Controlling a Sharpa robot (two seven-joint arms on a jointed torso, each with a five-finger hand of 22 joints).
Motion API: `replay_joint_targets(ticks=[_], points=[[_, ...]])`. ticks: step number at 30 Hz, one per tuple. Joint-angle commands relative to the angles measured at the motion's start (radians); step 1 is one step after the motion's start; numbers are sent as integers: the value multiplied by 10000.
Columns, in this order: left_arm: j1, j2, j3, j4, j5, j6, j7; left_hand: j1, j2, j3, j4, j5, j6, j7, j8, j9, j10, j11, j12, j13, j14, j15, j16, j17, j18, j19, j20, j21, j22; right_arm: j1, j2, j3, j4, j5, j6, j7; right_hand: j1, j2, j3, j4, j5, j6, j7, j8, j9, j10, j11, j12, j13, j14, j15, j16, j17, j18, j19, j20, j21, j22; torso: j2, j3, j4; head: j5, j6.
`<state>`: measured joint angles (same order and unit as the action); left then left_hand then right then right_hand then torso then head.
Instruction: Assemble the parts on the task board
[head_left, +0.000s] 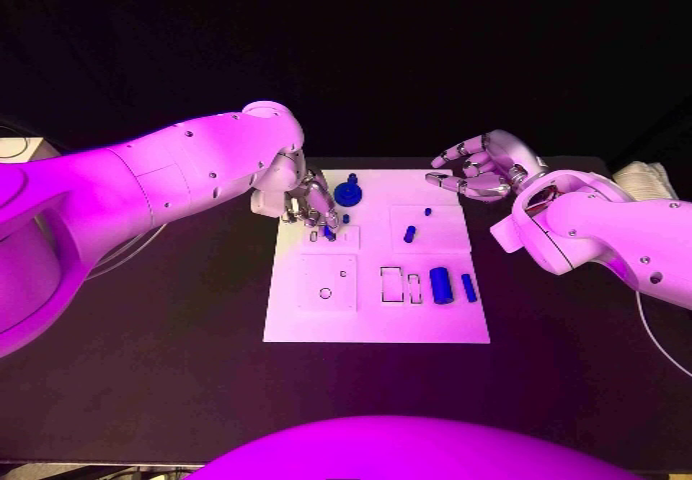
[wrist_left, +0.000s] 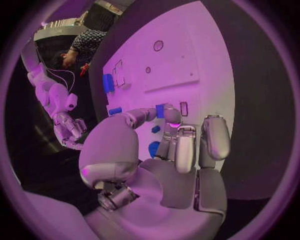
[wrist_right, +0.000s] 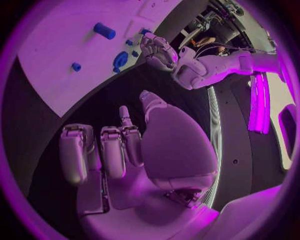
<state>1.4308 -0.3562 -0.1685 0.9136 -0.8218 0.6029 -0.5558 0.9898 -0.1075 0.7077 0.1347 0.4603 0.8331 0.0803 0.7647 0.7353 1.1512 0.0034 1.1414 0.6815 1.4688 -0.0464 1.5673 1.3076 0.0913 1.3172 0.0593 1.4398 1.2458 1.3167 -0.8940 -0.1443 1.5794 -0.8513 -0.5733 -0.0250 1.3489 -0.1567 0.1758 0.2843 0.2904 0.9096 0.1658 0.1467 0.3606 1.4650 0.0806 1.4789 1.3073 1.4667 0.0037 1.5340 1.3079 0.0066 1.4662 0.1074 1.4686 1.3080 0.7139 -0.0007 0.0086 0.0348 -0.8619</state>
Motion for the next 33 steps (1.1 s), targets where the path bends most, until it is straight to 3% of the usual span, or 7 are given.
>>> replay_joint_targets(ticks=[1,12,27,33], points=[[-19,24,-5,23,-156,-443,17,-15,101,2639,-2724,139,125,-37,65,33,117,-25,67,-5,1020,-73,35,2632,-147,113,-8,78,77,0,7,3,11,-39,7,113,-67,1,44,7,67,15,-37,46,-9,216,-26,-30,1857,797,-15,-53,1620,193,574,-25,-35,1956,3,4,-7,7,-4],[-88,70,-21,48,-198,-583,19,-65,109,2644,-2761,216,139,-44,78,57,152,-32,75,-11,1020,-81,35,2632,-153,139,-14,93,104,0,31,3,-3,-39,43,106,-56,-5,66,2,85,22,-40,53,-11,228,-29,-18,1866,798,-18,-53,1624,189,581,-28,-23,1965,1,3,0,-8,-38],[-115,-80,-33,181,-195,-241,23,-83,99,2638,-2794,255,146,-54,80,66,195,-39,108,54,1020,-84,35,2632,-124,47,-15,46,-19,-1,37,3,-18,-29,13,160,-56,-5,66,2,85,22,-40,53,-11,228,-29,-18,1866,798,-18,-53,1624,189,581,-28,-23,1965,6,0,-8,-28,-87],[-113,-141,-31,174,-46,-82,38,-89,93,2627,-2836,318,179,-73,76,70,253,-55,148,131,1020,-96,35,2632,-126,51,-20,47,-14,-1,44,3,-27,-13,2,185,-56,-6,77,3,93,28,-42,59,-11,227,-31,-20,1865,797,-20,-56,1618,189,582,-30,-22,1966,0,15,-6,-38,-108]])
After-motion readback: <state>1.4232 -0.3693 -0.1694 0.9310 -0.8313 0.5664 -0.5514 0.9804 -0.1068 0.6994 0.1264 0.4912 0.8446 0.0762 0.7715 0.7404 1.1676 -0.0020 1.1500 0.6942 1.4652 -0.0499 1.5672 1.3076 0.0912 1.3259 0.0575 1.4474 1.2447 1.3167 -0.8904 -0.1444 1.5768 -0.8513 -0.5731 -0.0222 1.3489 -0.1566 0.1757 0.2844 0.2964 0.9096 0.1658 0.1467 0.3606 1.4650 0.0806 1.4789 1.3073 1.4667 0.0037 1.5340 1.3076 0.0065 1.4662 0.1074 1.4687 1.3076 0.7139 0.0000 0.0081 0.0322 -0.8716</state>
